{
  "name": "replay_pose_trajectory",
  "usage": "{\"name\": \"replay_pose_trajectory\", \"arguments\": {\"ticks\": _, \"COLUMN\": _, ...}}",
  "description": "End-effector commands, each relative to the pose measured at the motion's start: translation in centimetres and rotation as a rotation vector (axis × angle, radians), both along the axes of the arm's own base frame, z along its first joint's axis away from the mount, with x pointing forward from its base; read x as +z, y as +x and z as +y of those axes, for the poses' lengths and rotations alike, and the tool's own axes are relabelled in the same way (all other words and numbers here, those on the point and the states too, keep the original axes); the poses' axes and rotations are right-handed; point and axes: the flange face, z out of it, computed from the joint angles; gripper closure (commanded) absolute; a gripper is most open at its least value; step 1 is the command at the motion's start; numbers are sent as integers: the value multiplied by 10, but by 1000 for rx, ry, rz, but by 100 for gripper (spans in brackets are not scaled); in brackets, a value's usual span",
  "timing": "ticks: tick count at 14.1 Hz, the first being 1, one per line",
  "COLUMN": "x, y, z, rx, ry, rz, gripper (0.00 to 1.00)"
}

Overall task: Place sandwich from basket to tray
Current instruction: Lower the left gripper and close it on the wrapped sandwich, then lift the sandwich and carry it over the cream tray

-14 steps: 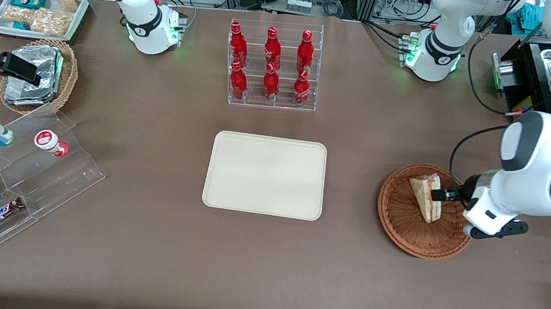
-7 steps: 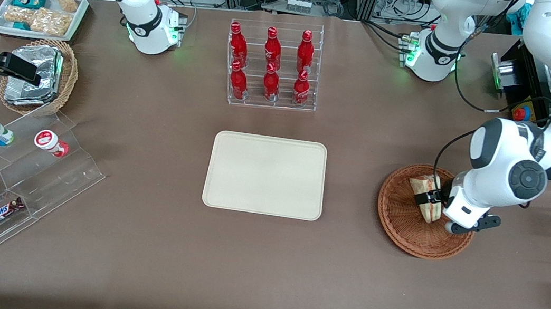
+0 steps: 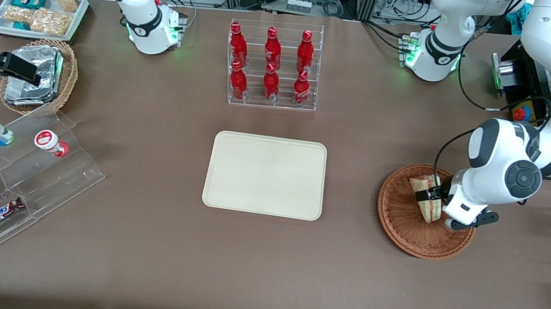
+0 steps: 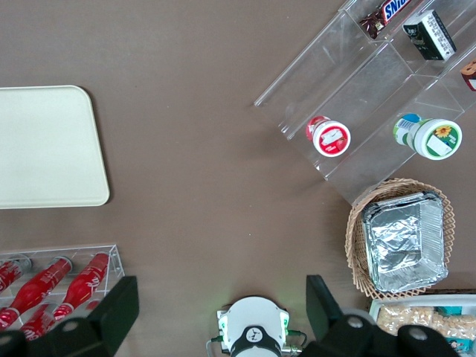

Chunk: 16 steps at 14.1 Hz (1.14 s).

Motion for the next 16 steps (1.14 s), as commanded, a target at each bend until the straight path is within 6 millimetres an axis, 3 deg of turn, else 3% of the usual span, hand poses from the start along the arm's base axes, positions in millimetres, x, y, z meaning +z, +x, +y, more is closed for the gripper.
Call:
{"name": "replay_pose_trajectory", "arguments": {"ticks": 1, "x": -15, "y": -10, "z": 5, "rx": 33, "ry": 2, "rz": 27, "gripper": 0}}
{"name": "replay_pose_trajectory", "arguments": {"ticks": 3, "x": -32, "y": -11, "z": 4, "rx": 55, "ry": 2, "rz": 46, "gripper": 0}}
{"name": "replay_pose_trajectory", "arguments": {"ticks": 9, "x": -49, "y": -14, "z": 3, "rx": 71, "ry": 2, "rz": 76, "gripper": 0}}
{"name": "replay_pose_trajectory", "arguments": {"ticks": 11, "x": -52, "y": -14, "z": 3, "rx": 73, "ry": 2, "rz": 81, "gripper": 17}}
{"name": "replay_pose_trajectory", "arguments": {"ticks": 14, "x": -49, "y": -12, "z": 3, "rx": 88, "ry": 5, "rz": 79, "gripper": 59}}
{"name": "replay_pose_trajectory", "arguments": {"ticks": 16, "x": -42, "y": -7, "z": 2, "rx": 130, "ry": 15, "rz": 73, "gripper": 79}}
